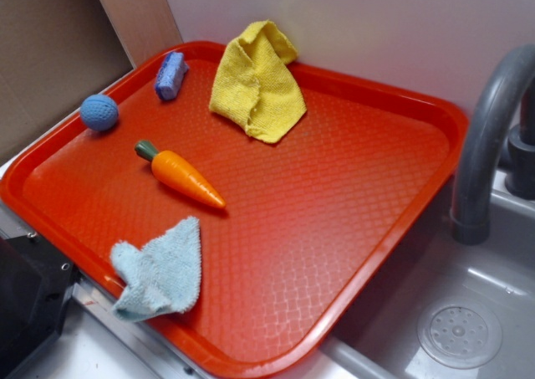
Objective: Grab the blue ball.
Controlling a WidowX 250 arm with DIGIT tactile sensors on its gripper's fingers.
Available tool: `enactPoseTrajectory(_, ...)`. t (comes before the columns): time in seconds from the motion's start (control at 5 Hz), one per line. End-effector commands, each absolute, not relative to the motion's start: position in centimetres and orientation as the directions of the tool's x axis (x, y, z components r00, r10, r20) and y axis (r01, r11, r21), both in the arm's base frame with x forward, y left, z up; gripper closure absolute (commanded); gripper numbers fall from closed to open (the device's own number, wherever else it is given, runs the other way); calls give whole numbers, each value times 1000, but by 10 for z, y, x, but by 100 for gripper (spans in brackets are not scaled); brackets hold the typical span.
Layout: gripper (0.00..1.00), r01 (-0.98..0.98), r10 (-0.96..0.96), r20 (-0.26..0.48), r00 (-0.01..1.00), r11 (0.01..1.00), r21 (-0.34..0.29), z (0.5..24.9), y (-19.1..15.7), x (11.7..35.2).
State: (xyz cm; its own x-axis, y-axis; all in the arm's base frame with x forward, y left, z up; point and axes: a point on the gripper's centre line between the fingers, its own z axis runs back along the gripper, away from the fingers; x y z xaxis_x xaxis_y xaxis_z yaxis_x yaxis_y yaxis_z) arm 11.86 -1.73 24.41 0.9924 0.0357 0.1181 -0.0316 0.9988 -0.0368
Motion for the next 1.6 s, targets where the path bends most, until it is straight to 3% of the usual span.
enactPoseTrajectory(0.0,0,-32,36,118,992,999,-37,244,-17,119)
enactPoseTrajectory(0.2,0,-275,271,126,954,961,13,198,14,169)
enactPoseTrajectory(0.4,0,-505,494,184,850,863,21,154,48,206)
enactPoseTrajectory(0.6,0,-705,676,278,682,709,7,124,69,214)
enactPoseTrajectory(0.8,0,-813,790,244,562,582,-11,96,92,209)
enactPoseTrajectory(1.0,0,-842,816,238,527,540,15,87,113,200)
enactPoseTrajectory(1.2,0,-832,809,228,542,555,7,79,139,205)
enactPoseTrajectory(1.4,0,-794,764,240,599,606,50,68,153,216)
